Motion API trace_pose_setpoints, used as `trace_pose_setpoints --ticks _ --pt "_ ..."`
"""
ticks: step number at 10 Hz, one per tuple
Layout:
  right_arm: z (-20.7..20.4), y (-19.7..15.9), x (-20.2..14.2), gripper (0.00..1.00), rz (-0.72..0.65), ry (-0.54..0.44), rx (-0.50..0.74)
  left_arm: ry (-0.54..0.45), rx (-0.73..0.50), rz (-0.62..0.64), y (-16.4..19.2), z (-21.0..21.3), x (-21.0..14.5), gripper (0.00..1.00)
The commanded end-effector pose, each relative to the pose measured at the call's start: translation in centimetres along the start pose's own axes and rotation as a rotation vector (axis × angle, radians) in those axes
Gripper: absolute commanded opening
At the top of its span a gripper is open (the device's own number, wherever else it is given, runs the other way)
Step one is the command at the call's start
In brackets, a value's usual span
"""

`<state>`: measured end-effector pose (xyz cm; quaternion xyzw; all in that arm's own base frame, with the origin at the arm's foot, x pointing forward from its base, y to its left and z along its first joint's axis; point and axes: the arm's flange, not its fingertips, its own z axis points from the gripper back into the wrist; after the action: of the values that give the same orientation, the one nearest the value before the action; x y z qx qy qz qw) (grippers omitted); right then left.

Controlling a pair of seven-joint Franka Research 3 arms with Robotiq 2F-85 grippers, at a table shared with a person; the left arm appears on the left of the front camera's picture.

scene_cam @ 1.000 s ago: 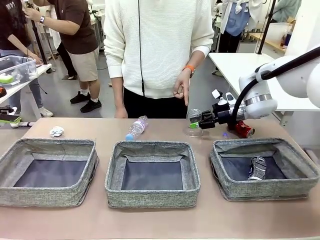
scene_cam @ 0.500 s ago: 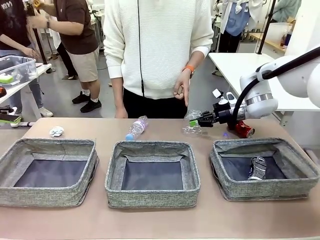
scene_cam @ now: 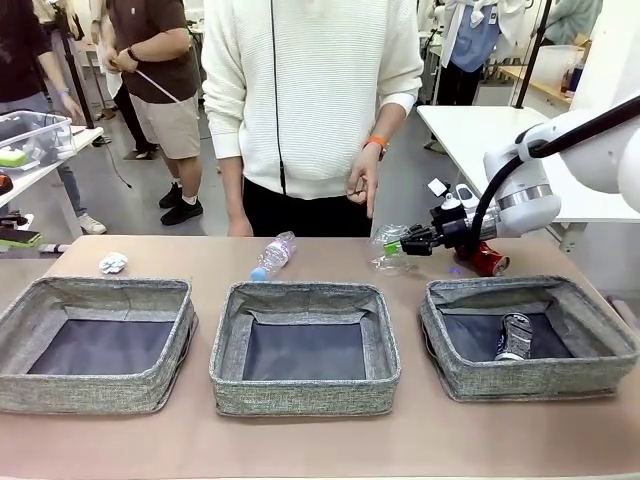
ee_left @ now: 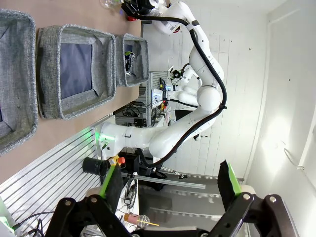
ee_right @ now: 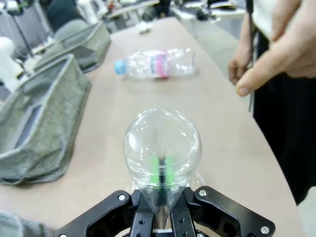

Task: Sort the waste into the appropriate baskets.
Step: Pick up the waste item pointed out by the person.

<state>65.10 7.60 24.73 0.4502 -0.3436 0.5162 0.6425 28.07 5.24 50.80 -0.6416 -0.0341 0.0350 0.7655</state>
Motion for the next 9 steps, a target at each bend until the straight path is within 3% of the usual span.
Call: trace_pose_setpoints --ticks 1,2,3,4,5,6,7,8,9 --pt "3.5 2.7 4.4 0.00 -0.048 0.050 0.107 -0.002 -0.018 -0.021 -0.1 0.1 0.0 1.00" --pt "5.8 5.5 8.2 0.00 -0.121 0.085 0.080 -0.002 -0.018 -0.021 -0.1 0.1 0.0 1.00" --pt "7.9 9.3 13.9 0.00 -0.188 0.027 -0.039 -0.002 -0.018 -0.021 -0.1 0.1 0.0 1.00" --pt "8.2 11.9 16.9 0.00 -0.251 0.034 -0.037 -0.002 -0.018 -0.021 -0.1 0.1 0.0 1.00" --pt "7.5 14.8 19.5 0.00 -0.268 0.092 -0.036 -0.002 -0.018 -0.021 -0.1 0.1 0.0 1.00" --pt "5.4 18.3 21.3 0.00 -0.154 0.253 -0.078 -0.002 -0.018 -0.021 -0.1 0.1 0.0 1.00" --pt "3.5 19.4 21.3 0.00 -0.041 0.354 -0.155 -0.002 -0.018 -0.021 -0.1 0.1 0.0 1.00" --pt "8.7 15.8 21.9 0.00 -0.197 0.110 -0.040 -0.002 -0.018 -0.021 -0.1 0.1 0.0 1.00" --pt "8.7 15.8 21.9 0.00 -0.197 0.110 -0.040 -0.002 -0.018 -0.021 -0.1 0.1 0.0 1.00"
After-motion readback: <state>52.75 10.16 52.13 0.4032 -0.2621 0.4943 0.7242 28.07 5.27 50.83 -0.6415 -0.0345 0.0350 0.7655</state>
